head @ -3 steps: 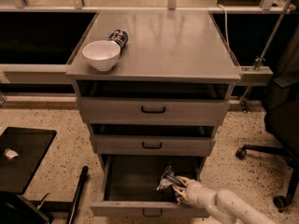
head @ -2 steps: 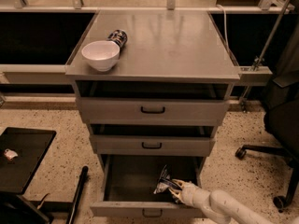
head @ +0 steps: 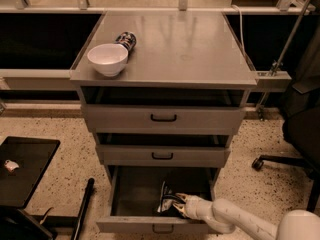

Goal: Place blue chip bag into bottom drawer

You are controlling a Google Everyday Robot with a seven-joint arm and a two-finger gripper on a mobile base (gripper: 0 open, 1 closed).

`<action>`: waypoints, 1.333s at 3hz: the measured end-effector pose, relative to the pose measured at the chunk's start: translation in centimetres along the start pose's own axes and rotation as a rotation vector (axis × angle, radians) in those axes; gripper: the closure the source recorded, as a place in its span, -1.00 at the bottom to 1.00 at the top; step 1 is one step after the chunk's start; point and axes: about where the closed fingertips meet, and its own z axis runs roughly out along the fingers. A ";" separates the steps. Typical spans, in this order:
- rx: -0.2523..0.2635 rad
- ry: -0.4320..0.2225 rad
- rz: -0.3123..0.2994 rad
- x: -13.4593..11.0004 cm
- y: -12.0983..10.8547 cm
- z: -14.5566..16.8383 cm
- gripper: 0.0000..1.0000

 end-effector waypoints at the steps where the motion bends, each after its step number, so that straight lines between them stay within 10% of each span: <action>1: -0.002 -0.001 -0.002 -0.1 0.1 0.1 0.62; 4: -0.003 -0.001 -0.002 -0.1 0.1 0.1 -0.78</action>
Offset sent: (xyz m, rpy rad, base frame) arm 0.0002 0.0018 0.0000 0.0001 0.0001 0.0031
